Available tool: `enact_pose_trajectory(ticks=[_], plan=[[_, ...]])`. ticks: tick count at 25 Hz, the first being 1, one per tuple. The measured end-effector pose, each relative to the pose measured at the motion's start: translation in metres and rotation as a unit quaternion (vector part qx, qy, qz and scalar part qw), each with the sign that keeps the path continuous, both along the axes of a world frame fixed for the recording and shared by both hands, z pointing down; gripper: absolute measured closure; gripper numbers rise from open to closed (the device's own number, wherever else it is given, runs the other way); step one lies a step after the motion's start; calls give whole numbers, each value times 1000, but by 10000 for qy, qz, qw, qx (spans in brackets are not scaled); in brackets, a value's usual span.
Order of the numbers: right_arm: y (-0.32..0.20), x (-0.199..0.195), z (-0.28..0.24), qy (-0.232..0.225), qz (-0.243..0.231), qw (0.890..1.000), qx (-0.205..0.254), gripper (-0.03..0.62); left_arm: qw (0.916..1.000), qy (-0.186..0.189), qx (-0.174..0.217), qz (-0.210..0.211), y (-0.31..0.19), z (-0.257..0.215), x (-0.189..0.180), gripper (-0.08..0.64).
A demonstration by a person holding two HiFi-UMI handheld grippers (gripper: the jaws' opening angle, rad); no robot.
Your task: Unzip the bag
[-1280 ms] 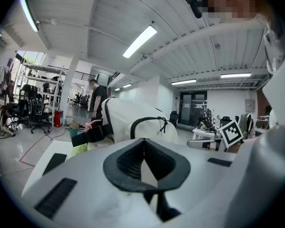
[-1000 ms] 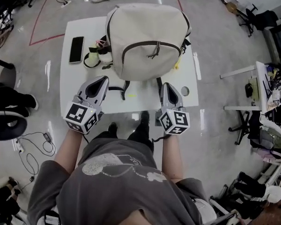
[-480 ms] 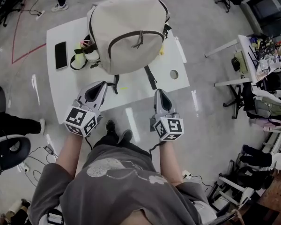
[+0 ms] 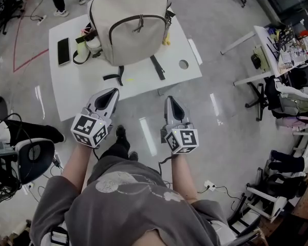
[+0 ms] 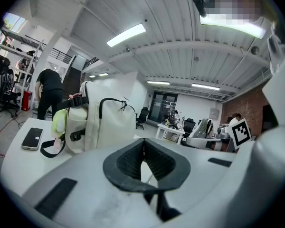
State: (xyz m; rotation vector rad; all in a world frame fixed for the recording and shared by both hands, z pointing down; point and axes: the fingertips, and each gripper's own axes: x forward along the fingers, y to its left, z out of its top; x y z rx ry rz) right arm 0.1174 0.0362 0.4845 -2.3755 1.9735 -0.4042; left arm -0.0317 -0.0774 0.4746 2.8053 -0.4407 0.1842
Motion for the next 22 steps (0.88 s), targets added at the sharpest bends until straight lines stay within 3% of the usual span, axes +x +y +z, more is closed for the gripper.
enact_pose_trajectory(ticks=[10,15,22], plan=[[123,-47,-36,253,105,9990,350,594,9996,187,137,-167,124,-30,-61,554],[152,-76,-39,249,-71,9989,380,594,9993,166,259,-218,163,-36,-87,554],[188,-98,-29,287,-421,9985,186,594,9990,91,386,-182,207,-39,-90,554]])
